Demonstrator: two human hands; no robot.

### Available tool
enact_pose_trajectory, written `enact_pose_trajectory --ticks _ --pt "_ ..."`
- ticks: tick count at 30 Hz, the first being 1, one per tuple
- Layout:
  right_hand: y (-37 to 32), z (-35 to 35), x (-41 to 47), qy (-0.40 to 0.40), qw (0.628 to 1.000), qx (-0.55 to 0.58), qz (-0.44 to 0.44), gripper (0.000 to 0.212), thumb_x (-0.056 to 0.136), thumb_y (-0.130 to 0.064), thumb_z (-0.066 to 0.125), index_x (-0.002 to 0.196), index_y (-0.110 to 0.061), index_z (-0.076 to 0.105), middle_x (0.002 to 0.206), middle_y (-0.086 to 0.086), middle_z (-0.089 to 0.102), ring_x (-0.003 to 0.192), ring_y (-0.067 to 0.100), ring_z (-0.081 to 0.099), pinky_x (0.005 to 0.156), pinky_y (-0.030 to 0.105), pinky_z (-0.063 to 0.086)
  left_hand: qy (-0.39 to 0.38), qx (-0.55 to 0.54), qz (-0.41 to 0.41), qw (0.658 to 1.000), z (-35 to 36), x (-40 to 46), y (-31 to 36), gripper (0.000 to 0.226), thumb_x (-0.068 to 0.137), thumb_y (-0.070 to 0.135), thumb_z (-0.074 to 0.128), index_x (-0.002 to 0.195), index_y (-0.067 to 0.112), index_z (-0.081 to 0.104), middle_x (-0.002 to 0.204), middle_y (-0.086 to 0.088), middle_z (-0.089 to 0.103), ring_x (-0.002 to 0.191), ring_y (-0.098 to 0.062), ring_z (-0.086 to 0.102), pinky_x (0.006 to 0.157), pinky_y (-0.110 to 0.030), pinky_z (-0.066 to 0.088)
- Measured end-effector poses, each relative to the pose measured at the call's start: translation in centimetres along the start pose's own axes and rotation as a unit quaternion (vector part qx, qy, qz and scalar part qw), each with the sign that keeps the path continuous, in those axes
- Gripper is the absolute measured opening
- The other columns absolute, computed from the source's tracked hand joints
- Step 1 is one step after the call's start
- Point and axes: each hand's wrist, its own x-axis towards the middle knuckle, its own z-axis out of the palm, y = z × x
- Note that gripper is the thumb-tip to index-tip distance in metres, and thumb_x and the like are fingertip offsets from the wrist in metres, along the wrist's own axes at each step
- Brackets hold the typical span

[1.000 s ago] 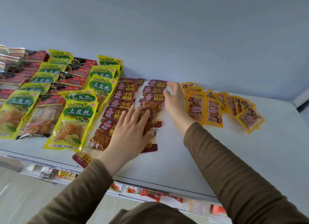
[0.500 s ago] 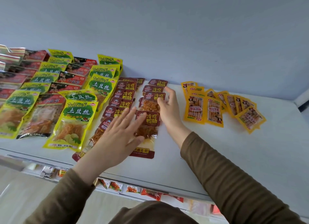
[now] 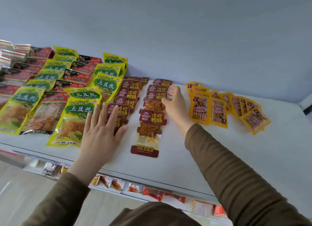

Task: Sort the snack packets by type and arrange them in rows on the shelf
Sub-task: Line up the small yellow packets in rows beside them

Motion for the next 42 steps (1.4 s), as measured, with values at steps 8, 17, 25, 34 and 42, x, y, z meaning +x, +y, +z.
enact_pose_trajectory --ticks 8,17,25,34,42 --pt "-2.3 -2.2 -0.2 0.088 0.99 0.093 -0.061 0.043 0.098 0.001 0.053 0.134 -0.023 0.051 0.131 -0.001 0.06 0.101 0.011 0.065 0.081 0.036 0.061 -0.107 -0.038 0.177 0.978 2.0 -2.2 5.5 0.063 0.101 0.06 0.001 0.162 0.043 0.001 0.169 0.009 -0.008 0.157 -0.014 -0.012 0.129 -0.042 -0.003" --pt "-4.3 -6.7 -1.9 0.058 0.98 0.185 -0.041 0.04 0.094 0.007 0.051 0.125 -0.019 0.056 0.111 0.011 0.065 0.082 0.01 0.067 0.064 0.023 0.055 -0.09 -0.088 0.179 0.976 1.8 -0.5 5.2 0.062 0.108 0.049 0.027 0.163 0.037 0.001 0.172 0.009 -0.003 0.157 -0.01 -0.01 0.13 -0.04 0.0" --pt "-1.9 -2.7 -8.6 -0.143 0.983 0.104 0.048 0.047 0.094 0.003 0.057 0.129 -0.029 0.05 0.114 0.004 0.06 0.076 0.011 0.074 0.066 0.029 0.063 0.081 -0.308 0.052 0.946 -0.1 -2.6 4.1 0.047 0.105 0.031 0.036 0.151 0.021 0.038 0.16 0.004 0.038 0.149 -0.008 0.032 0.121 -0.037 0.032" --pt "-0.4 -2.5 -8.3 -0.111 0.987 -0.104 -0.054 0.034 0.094 -0.018 0.06 0.126 -0.027 0.056 0.106 -0.015 0.06 0.085 -0.002 0.059 0.065 0.013 0.041 -0.065 -0.063 0.15 0.985 1.6 -5.7 6.6 0.07 0.1 0.074 0.014 0.162 0.041 0.011 0.171 0.012 0.002 0.157 -0.009 -0.013 0.117 -0.026 -0.025" --pt "-1.2 -2.2 -1.3 -0.018 0.998 0.036 0.037 0.043 0.101 -0.014 0.05 0.144 -0.014 0.045 0.147 0.002 0.049 0.124 0.011 0.05 0.092 0.023 0.039 -0.068 -0.056 0.15 0.985 1.2 -4.4 7.1 0.062 0.103 0.068 0.009 0.161 0.046 0.013 0.172 0.006 0.0 0.158 -0.018 -0.012 0.125 -0.042 -0.01"
